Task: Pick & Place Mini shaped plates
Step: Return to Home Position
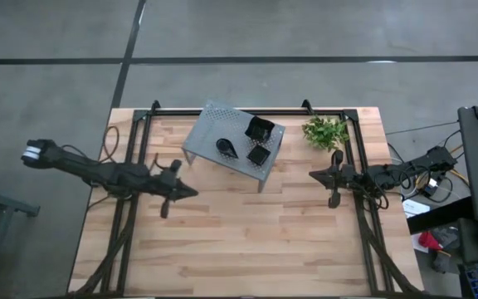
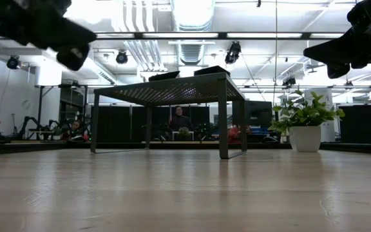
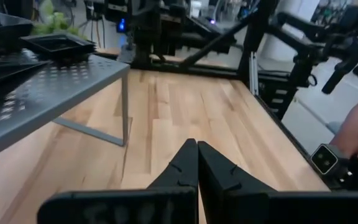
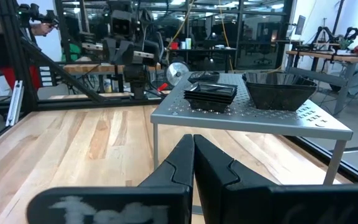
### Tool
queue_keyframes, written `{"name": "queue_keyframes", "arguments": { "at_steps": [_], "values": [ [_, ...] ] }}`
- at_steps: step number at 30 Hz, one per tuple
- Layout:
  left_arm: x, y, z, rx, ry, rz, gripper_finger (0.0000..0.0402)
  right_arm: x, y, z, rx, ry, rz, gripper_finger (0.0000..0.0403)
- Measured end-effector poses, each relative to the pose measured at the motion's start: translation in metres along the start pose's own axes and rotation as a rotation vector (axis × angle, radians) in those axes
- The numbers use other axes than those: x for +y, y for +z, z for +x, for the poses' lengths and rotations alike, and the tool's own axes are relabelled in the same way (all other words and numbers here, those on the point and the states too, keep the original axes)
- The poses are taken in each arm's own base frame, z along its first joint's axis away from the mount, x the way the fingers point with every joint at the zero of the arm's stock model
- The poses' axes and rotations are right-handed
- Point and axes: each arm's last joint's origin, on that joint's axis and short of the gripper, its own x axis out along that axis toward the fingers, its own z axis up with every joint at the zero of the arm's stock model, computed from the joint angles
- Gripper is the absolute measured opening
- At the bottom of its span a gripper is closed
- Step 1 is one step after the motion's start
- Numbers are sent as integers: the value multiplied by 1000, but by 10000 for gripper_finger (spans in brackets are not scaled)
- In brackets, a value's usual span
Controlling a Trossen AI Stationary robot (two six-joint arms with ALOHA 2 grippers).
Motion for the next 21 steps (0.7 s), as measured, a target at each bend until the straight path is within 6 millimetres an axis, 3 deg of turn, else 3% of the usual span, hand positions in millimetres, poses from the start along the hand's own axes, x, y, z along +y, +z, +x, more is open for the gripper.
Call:
{"name": "queue_keyframes", "arguments": {
  "at_steps": [8, 15, 21],
  "values": [
    [6, -17, -29, -104, -26, 4, 0, 0, 0, 0, 0, 0, 1, 8],
    [8, -24, -46, -86, -21, 44, 0, 0, 0, 0, 0, 0, 1, 8],
    [11, -29, -59, -212, -14, 103, 0, 0, 0, 0, 0, 0, 0, 8]
  ]
}}
